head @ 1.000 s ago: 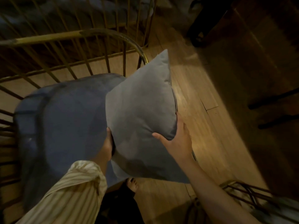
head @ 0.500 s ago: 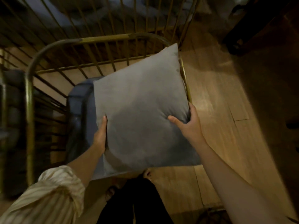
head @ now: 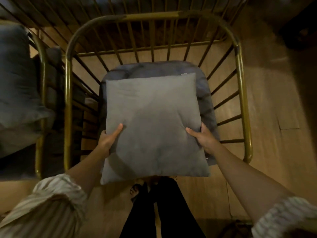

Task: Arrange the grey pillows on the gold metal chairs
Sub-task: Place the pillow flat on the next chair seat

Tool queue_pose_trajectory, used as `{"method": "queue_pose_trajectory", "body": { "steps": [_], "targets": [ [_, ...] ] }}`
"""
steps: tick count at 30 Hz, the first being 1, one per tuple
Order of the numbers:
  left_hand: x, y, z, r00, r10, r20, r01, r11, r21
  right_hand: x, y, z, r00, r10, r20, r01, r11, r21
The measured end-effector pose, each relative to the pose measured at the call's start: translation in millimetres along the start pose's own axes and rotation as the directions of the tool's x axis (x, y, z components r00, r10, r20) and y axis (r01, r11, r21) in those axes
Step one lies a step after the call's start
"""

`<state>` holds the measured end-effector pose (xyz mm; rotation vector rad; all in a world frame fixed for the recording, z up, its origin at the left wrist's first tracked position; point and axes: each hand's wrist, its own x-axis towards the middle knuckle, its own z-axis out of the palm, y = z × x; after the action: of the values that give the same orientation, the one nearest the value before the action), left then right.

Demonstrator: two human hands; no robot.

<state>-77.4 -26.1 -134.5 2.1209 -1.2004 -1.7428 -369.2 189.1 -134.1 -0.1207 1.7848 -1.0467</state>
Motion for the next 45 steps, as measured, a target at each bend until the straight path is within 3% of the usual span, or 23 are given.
{"method": "queue_pose_trajectory", "body": {
  "steps": [5,11,18,20,23,26,31,35,38,41,45],
  "targets": [
    [22,-27,-4,0.998,0.023,0.064,-0.029,0.995,0.099,14,43,16,0.994,0.105,-0.043,-0.099,0.989,0.111],
    [24,-28,3,0.996,0.050,0.069,-0.056,0.995,0.081,17,47,16,0.995,0.071,-0.069,-0.056,0.980,0.191],
    [9,-26,1,0.993,-0.006,0.118,-0.019,0.979,0.205,-9,23,12,0.999,0.005,-0.049,0.006,0.973,0.231],
    [-2,-19,-2,0.988,-0.016,0.151,-0.018,0.976,0.217,-18,11,12,0.999,-0.005,-0.053,0.013,0.988,0.155],
    [-23,-5,-8,0.985,0.004,0.172,-0.051,0.962,0.268,-28,-11,15,0.999,-0.036,-0.035,0.033,0.995,-0.090],
    [-46,17,-16,0.975,0.181,0.128,-0.202,0.963,0.179,-41,-49,32,0.993,-0.118,0.000,0.110,0.927,-0.357],
    [-68,60,-48,0.913,0.408,-0.010,-0.408,0.913,-0.017,-50,-121,86,0.960,-0.265,0.094,0.276,0.818,-0.505],
    [-75,94,-110,0.792,0.595,-0.139,-0.582,0.804,0.121,-53,-168,151,0.930,-0.314,0.194,0.368,0.775,-0.514],
    [-73,110,-180,0.653,0.708,-0.269,-0.668,0.706,0.237,-59,-196,209,0.904,-0.340,0.258,0.426,0.742,-0.517],
    [-61,121,-259,0.546,0.720,-0.428,-0.668,0.683,0.297,-66,-220,270,0.877,-0.300,0.376,0.464,0.733,-0.497],
    [-42,128,-360,0.554,0.642,-0.530,-0.573,0.756,0.316,-73,-247,355,0.857,-0.257,0.447,0.471,0.744,-0.474]
  ]
}}
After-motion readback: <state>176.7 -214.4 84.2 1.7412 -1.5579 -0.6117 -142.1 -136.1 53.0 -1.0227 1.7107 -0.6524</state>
